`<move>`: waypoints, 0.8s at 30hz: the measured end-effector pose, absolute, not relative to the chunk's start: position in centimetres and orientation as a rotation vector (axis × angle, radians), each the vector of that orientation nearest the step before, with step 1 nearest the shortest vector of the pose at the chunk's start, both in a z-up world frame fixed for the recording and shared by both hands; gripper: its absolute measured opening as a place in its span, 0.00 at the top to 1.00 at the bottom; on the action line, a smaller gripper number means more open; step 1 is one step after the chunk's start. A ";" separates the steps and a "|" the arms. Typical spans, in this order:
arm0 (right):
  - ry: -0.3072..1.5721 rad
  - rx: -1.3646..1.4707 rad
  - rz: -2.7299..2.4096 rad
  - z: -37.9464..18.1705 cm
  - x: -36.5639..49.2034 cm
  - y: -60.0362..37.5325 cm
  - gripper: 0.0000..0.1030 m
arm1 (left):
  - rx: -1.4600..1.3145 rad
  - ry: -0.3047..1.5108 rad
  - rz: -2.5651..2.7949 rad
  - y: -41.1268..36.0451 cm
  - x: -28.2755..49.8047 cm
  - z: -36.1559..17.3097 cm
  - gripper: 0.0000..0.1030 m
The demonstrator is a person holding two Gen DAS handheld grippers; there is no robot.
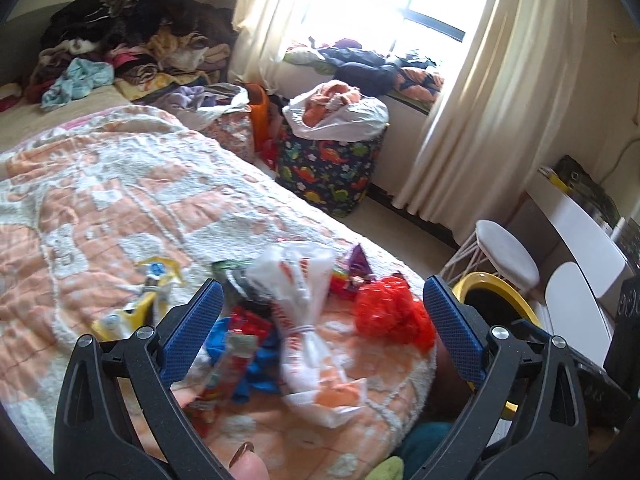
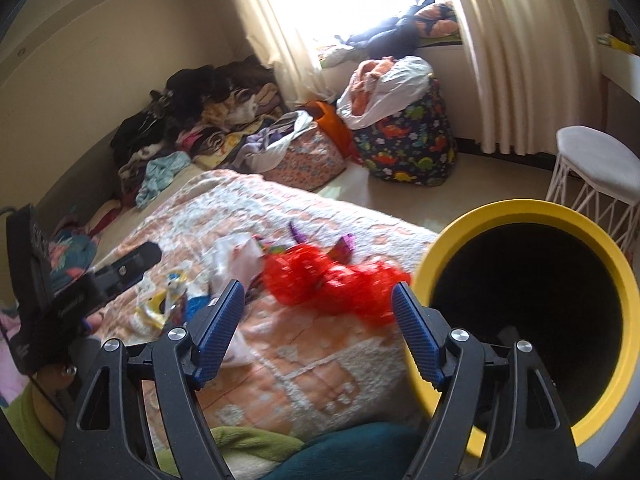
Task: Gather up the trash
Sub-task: 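Move both open tools back to the trash pile on the bed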
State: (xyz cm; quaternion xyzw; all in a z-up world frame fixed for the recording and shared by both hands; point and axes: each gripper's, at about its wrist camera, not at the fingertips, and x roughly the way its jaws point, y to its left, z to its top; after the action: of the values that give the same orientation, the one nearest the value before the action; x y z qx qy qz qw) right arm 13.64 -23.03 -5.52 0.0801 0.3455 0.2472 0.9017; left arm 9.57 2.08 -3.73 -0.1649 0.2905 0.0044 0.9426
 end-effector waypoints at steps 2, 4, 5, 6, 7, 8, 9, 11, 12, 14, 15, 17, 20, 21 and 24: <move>0.723 0.154 0.538 -5.7 13.2 -22.0 0.28 | -0.349 0.589 0.031 3.3 9.1 -3.8 0.11; 0.730 0.142 0.561 -5.9 12.8 -21.1 0.28 | -0.357 0.586 0.052 4.4 8.7 -3.9 0.11; 0.734 0.133 0.571 -5.9 12.6 -20.7 0.28 | -0.360 0.585 0.061 4.9 8.5 -3.9 0.11; 0.739 0.124 0.579 -6.0 12.4 -20.1 0.28 | -0.361 0.585 0.069 5.4 8.3 -3.9 0.11; 0.743 0.116 0.588 -6.1 12.2 -19.6 0.28 | -0.362 0.585 0.078 5.9 8.0 -4.0 0.11; 0.745 0.109 0.595 -6.2 11.9 -19.2 0.28 | -0.364 0.586 0.085 6.4 7.8 -4.0 0.11; 0.747 0.100 0.603 -6.3 11.6 -18.8 0.28 | -0.367 0.587 0.087 6.9 7.6 -4.1 0.11; 0.753 0.086 0.613 -6.5 11.3 -18.0 0.25 | -0.365 0.592 0.091 7.7 7.0 -4.4 0.11; 0.755 0.080 0.619 -6.6 11.1 -17.5 0.25 | -0.361 0.596 0.093 8.1 6.7 -4.6 0.11; 0.763 0.068 0.628 -6.8 10.9 -16.8 0.25 | -0.349 0.607 0.096 8.7 6.1 -5.0 0.11; 0.766 0.062 0.633 -6.9 10.8 -16.5 0.25 | -0.343 0.616 0.093 8.9 5.8 -5.3 0.11; 0.772 0.049 0.642 -7.0 10.5 -15.9 0.23 | -0.331 0.639 0.085 9.3 5.2 -5.9 0.11; 0.781 0.017 0.652 -7.5 10.2 -14.8 0.20 | -0.321 0.677 0.056 9.6 4.6 -7.0 0.21; 0.786 0.003 0.651 -7.7 10.1 -14.4 0.20 | -0.314 0.691 0.041 9.5 4.4 -7.3 0.21; 0.810 -0.029 0.648 -8.5 10.3 -13.5 0.18 | -0.293 0.737 -0.014 9.1 4.4 -8.3 0.35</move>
State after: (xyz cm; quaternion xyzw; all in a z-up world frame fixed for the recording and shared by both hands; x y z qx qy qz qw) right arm 10.32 -13.55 -8.49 -0.0140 0.3871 0.3096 0.8684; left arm 4.44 9.07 -8.30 -0.1425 0.3589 -0.0069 0.9224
